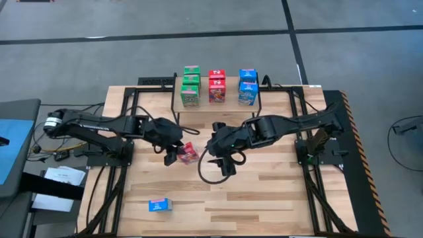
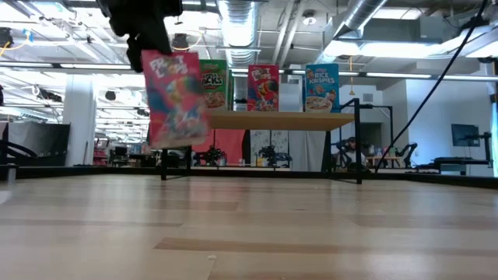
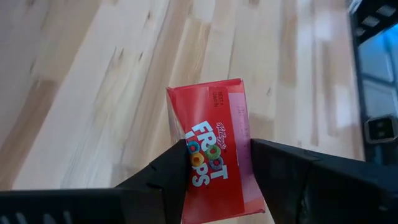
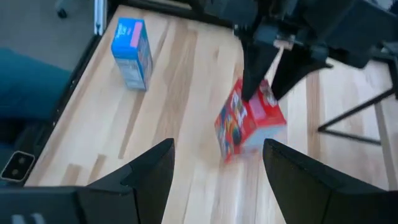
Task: Stack cereal on shelf
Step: Put the red cereal box on the shelf aligned with the other red cereal boxes
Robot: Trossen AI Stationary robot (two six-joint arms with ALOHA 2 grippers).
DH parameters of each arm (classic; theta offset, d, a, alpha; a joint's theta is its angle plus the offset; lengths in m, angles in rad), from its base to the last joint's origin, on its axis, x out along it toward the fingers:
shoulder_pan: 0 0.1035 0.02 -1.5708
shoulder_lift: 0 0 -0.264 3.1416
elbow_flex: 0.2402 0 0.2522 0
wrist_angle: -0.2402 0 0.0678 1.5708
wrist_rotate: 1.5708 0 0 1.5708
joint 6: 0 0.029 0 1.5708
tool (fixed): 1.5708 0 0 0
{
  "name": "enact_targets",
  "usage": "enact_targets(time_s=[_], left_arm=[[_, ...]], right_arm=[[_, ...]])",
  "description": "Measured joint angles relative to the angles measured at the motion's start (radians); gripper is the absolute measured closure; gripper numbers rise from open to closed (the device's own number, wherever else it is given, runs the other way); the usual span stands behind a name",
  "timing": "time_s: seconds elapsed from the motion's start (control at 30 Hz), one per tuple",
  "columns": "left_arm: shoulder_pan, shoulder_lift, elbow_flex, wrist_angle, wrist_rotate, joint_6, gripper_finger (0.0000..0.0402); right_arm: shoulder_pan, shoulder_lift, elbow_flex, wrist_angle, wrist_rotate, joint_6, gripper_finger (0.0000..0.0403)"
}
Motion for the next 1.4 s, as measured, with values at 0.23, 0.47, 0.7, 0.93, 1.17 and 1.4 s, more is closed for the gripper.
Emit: enact_targets(time_s=[0.23, 0.47, 0.7, 0.93, 1.17, 1.4], left_arm=[[-0.027, 0.029, 0.000, -0.036, -0.029, 0.002, 0.0251], [-0.079, 0.034, 0.000, -0.038, -0.085, 0.005, 0.0251], [-0.113, 0.064, 0.000, -0.024, -0.103, 0.001, 0.0251], [-0.138, 0.109, 0.000, 0.018, -0.105, 0.006, 0.0251], [-0.168, 0.166, 0.000, 0.062, -0.105, 0.030, 0.0251], [-0.189, 0.203, -0.001, 0.085, -0.107, 0.019, 0.0251]], right_arm=[[0.004, 0.000, -0.017, -0.051, 0.000, 0.028, 0.0132], [0.030, 0.000, -0.065, -0.088, -0.001, 0.074, 0.0132], [0.048, 0.001, -0.159, -0.046, -0.001, 0.131, 0.0132], [0.043, 0.012, -0.253, 0.098, 0.015, 0.133, 0.0132], [0.027, 0.024, -0.266, 0.179, 0.048, 0.128, 0.0132], [0.013, 0.054, -0.268, 0.199, 0.050, 0.126, 0.0132]])
